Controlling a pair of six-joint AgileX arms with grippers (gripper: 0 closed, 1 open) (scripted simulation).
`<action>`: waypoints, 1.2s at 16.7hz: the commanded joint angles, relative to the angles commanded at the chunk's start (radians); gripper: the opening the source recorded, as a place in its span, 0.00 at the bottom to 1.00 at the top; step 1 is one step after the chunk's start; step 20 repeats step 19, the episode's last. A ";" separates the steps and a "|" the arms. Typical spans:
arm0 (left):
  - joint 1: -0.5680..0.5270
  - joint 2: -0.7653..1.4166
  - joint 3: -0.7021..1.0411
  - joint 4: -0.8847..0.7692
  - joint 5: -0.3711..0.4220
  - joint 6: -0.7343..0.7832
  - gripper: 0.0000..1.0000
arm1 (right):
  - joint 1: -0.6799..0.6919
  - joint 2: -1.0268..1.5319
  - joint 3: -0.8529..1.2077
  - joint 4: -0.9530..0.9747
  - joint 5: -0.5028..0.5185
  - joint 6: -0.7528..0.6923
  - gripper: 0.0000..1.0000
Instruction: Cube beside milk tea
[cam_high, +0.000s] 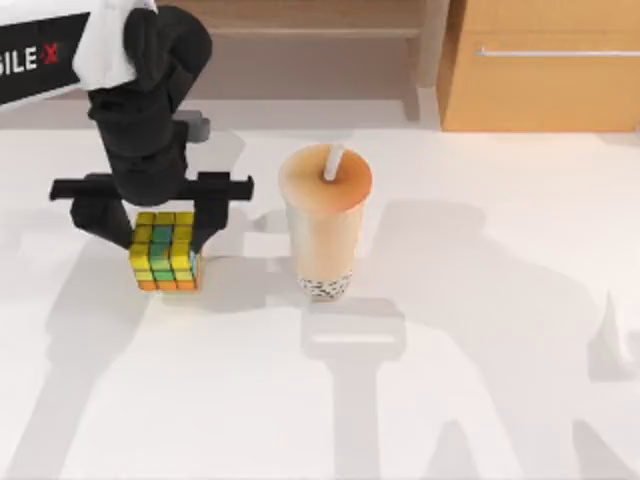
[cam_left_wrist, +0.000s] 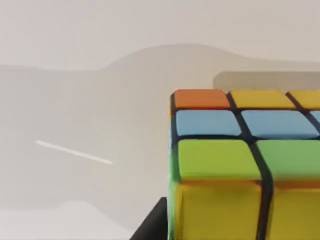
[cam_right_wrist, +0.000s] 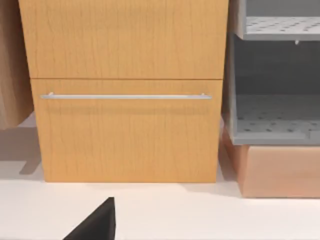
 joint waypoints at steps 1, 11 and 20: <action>0.000 0.000 0.000 0.000 0.000 0.000 0.08 | 0.000 0.000 0.000 0.000 0.000 0.000 1.00; 0.000 0.000 0.000 0.000 0.000 0.000 0.83 | 0.000 0.000 0.000 0.000 0.000 0.000 1.00; 0.000 0.000 0.000 0.000 0.000 0.000 1.00 | 0.000 0.000 0.000 0.000 0.000 0.000 1.00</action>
